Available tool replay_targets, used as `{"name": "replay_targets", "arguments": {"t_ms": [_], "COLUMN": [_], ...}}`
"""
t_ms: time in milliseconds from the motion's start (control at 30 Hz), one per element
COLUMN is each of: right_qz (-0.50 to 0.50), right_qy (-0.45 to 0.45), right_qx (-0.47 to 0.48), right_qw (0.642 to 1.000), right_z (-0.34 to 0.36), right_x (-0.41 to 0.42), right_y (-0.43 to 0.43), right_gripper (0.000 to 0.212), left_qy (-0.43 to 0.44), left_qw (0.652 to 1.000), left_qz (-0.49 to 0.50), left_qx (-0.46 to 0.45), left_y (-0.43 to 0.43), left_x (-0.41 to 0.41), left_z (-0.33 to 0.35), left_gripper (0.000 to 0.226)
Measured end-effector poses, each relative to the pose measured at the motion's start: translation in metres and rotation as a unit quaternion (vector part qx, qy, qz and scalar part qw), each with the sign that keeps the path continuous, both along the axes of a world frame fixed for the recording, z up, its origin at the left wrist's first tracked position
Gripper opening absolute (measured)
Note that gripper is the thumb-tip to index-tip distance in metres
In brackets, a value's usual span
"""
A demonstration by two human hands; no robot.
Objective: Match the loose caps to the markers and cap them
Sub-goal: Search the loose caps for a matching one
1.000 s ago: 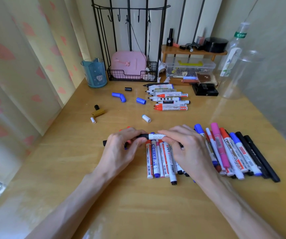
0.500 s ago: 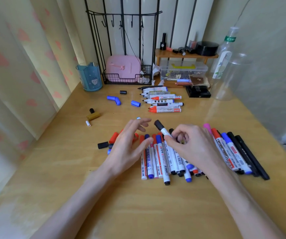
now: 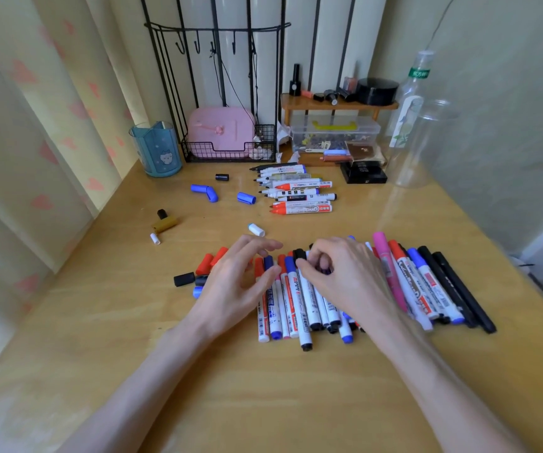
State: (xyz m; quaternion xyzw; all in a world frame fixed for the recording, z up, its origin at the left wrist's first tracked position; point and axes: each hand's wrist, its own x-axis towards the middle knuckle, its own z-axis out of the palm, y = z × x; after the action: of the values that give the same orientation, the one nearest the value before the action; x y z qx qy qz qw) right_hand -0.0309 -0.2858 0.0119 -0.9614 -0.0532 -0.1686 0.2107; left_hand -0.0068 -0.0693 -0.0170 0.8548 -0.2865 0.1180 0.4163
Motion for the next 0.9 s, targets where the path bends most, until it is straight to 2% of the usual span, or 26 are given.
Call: {"name": "replay_targets", "arguments": {"t_ms": [67,100,300,500,567,733,900], "right_qz": [0.013,0.014,0.042,0.025,0.014,-0.052,-0.075], "right_qy": [-0.007,0.003,0.059,0.141,0.151,0.079,0.096], "right_qx": [0.009,0.009,0.009,-0.051,-0.064,-0.084,-0.059], "right_qw": [1.000,1.000,0.997,0.988,0.986,0.992,0.991], "right_z": [0.003,0.003,0.008,0.003,-0.001,-0.003,-0.004], "right_x": [0.009,0.014,0.061,0.110,0.119,0.128,0.128], "right_y": [0.002,0.004,0.008,0.008,0.006,0.002,-0.002], "right_gripper": [0.014,0.015,0.043,0.064,0.061,0.041,0.023], "left_qy": [0.001,-0.001,-0.013,-0.021,-0.020,-0.012,0.015], "left_qw": [1.000,1.000,0.998,0.993,0.992,0.990,0.990], "left_qz": [0.005,0.009,0.053,0.113,0.125,0.139,0.124], "left_qx": [0.011,0.016,0.009,-0.018,-0.025,-0.026,0.068], "left_y": [0.000,0.000,0.012,0.046,0.055,0.064,0.068], "left_x": [0.004,0.006,0.017,0.029,0.032,0.035,0.034], "left_z": [0.001,0.001,0.002,-0.001,-0.004,-0.002,-0.003], "left_gripper": [0.032,0.032,0.031,0.028,0.028,0.029,0.030]}}
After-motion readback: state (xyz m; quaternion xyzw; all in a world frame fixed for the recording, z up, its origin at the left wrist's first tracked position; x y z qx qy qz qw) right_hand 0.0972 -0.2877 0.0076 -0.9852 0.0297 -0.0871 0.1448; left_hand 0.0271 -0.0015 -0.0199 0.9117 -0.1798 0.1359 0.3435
